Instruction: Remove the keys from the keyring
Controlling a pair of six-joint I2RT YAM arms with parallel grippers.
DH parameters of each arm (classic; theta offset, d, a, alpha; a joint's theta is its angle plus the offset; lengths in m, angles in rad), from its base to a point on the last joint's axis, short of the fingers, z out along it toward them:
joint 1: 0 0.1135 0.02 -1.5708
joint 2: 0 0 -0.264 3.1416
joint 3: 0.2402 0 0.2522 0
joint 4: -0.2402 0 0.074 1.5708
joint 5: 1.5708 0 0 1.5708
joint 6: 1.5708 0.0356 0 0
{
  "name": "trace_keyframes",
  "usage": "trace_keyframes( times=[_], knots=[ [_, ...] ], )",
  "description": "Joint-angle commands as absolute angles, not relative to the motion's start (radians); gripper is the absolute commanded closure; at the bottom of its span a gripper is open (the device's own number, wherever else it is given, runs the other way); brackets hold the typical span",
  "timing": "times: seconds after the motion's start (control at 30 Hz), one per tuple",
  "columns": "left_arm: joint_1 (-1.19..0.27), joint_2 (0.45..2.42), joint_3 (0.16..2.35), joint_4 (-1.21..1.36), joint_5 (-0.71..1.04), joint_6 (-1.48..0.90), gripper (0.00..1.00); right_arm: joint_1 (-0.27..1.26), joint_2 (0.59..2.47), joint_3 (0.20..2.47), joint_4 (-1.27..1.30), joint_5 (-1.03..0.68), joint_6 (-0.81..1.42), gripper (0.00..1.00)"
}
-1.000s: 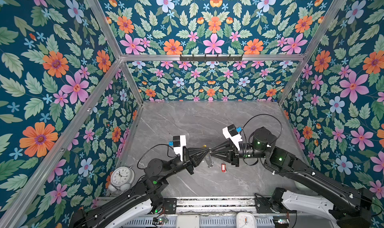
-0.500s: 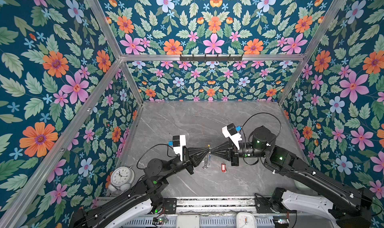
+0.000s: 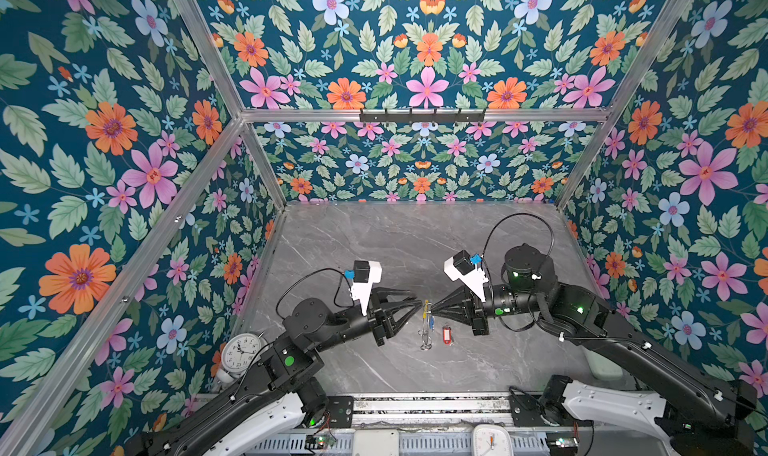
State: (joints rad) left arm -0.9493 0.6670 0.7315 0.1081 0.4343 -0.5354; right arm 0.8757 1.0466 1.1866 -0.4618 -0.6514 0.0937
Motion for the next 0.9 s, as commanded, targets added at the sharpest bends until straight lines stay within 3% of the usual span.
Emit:
trace_keyframes(
  times=[0.0,0.13,0.3,0.7,0.87],
  knots=[
    [-0.950,0.705,0.796,-0.077,0.495,-0.472,0.67,0.876,1.061,1.216,-0.562,-0.653,0.028,1.00],
    [-0.950,0.756,0.858,-0.137,0.525,-0.444,0.68,0.876,1.080,1.238,-0.598,-0.644,0.009,1.00],
    [-0.950,0.784,0.874,-0.144,0.552,-0.439,0.79,0.876,1.085,1.245,-0.612,-0.630,0.001,1.00],
    [-0.949,0.793,0.879,-0.132,0.580,-0.437,0.79,0.876,1.089,1.253,-0.622,-0.598,-0.008,1.00],
    [-0.950,0.801,0.876,-0.117,0.589,-0.437,0.85,0.874,1.098,1.259,-0.619,-0.598,-0.006,1.00]
  ],
)
